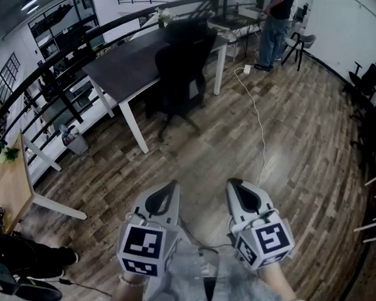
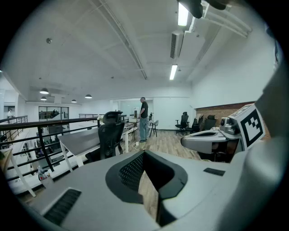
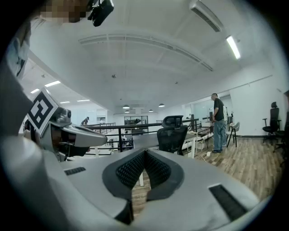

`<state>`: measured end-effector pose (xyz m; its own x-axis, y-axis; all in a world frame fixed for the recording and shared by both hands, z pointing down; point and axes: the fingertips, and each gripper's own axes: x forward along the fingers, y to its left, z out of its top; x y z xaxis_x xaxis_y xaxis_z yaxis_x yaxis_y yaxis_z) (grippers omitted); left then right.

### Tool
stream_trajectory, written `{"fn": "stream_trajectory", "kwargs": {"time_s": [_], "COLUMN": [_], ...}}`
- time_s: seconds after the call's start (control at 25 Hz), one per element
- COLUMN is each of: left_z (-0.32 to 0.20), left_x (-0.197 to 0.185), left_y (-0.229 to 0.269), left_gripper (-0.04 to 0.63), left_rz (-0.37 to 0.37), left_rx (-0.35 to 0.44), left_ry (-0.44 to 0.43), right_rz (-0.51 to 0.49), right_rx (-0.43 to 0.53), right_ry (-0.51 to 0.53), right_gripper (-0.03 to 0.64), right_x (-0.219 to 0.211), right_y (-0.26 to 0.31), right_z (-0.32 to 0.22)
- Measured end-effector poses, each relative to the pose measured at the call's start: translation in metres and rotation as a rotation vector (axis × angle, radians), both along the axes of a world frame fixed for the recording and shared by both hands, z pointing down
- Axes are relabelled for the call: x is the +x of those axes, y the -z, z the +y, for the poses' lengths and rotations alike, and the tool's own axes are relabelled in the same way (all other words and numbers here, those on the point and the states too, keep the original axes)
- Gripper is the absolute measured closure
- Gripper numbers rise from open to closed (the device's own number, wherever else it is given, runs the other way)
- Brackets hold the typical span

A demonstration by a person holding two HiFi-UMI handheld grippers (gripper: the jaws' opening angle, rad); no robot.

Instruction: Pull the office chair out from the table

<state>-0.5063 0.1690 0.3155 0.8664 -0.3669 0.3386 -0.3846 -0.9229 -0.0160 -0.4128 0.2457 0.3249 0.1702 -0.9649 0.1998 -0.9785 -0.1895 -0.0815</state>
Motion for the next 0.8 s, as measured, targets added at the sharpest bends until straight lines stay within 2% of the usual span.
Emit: {"fn": "stream_trajectory", "kwargs": {"time_s": [0.8], "left_z": [0.020], "left_x": [0.014], "left_y": [0.004], "left_gripper": [0.583], "left_rz": [0.004], "left_rx": [0.006], "left_ry": [-0.005], "right_rz": [-0.022], "right_rx": [-0.004], "right_ry": [-0.023], "right_gripper": [0.614], "right_x": [0.015], "right_y": [-0.006], "right_z": [0.027]}}
